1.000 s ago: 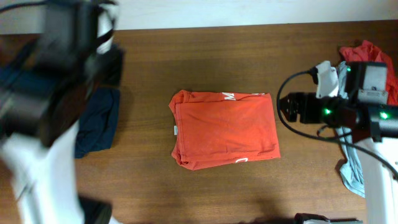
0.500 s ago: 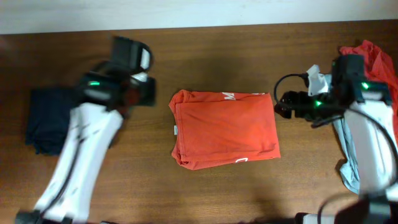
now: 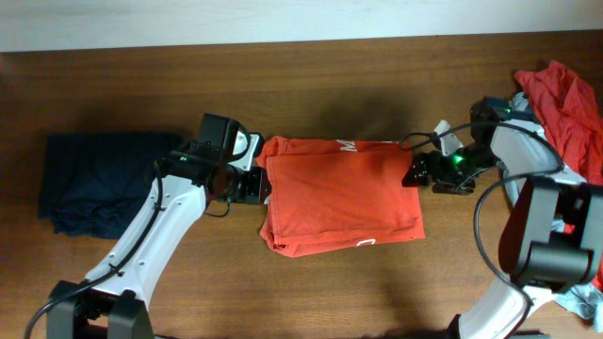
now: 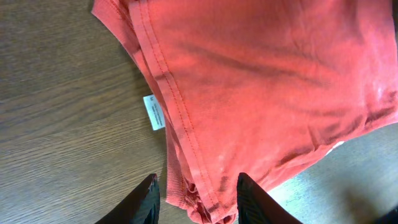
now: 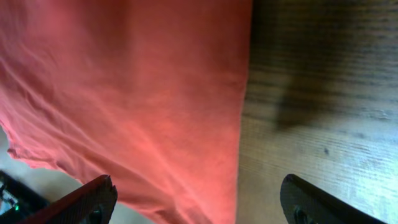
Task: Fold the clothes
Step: 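Grasp the folded shirt's left and right sides with both grippers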
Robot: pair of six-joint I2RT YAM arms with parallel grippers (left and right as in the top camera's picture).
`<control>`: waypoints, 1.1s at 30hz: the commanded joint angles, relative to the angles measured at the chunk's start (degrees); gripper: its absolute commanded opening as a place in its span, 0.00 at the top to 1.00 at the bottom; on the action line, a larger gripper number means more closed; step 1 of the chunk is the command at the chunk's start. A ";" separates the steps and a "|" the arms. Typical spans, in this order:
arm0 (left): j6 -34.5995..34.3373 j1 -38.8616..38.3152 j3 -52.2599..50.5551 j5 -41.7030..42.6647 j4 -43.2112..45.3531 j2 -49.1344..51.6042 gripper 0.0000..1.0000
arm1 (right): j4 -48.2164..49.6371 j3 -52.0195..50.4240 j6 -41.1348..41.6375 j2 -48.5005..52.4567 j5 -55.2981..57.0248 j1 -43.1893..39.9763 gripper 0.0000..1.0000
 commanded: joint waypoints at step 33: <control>2.91 0.09 -0.33 1.99 1.16 -1.77 0.59 | 4.76 -5.60 4.46 12.39 -5.18 -2.93 0.30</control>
